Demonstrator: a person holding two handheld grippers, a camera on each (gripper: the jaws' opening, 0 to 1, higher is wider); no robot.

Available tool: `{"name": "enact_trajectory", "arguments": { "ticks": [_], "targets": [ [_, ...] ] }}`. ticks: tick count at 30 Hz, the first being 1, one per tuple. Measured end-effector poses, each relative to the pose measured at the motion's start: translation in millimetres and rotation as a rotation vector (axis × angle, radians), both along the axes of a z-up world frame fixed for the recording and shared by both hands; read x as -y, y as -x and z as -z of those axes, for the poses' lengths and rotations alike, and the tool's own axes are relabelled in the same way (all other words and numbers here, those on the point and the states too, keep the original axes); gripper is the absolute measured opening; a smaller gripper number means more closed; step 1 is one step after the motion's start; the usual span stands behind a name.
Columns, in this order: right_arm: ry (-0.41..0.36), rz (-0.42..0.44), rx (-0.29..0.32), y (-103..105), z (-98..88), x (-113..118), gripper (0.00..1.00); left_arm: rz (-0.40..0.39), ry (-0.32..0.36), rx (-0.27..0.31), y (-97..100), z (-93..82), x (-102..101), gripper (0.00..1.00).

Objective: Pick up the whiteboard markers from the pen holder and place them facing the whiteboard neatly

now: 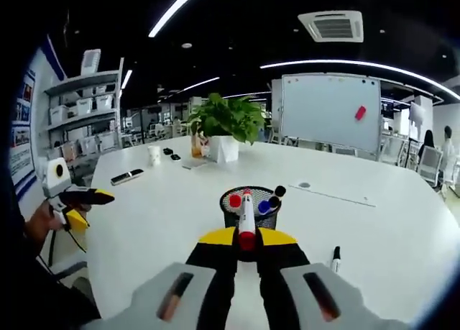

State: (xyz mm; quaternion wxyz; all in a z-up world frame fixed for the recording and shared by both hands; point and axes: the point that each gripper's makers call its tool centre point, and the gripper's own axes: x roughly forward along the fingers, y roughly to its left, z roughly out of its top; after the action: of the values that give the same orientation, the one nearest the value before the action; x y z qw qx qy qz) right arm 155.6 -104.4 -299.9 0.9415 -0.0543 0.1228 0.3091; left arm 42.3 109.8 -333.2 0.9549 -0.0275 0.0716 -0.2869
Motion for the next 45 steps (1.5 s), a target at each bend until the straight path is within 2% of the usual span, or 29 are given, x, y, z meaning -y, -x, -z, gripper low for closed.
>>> {"name": "enact_trajectory", "arguments": {
  "ticks": [9, 21, 39, 45],
  "targets": [
    [-0.022, 0.002, 0.018, -1, -8.8, 1, 0.13, 0.003, 0.003, -0.003, -0.1, 1.4, 0, 0.6],
    [-0.06, 0.04, 0.091, -2, -25.0, 11, 0.13, 0.003, 0.004, 0.009, -1.8, -5.1, -2, 0.6],
    [-0.045, 0.107, 0.142, -3, -30.9, 34, 0.13, 0.016, 0.003, 0.001, -3.5, -1.6, 1, 0.6],
    [-0.039, 0.139, 0.136, -6, -28.2, 43, 0.13, 0.012, 0.0, 0.0, -3.5, -1.2, -1, 0.6]
  ]
}}
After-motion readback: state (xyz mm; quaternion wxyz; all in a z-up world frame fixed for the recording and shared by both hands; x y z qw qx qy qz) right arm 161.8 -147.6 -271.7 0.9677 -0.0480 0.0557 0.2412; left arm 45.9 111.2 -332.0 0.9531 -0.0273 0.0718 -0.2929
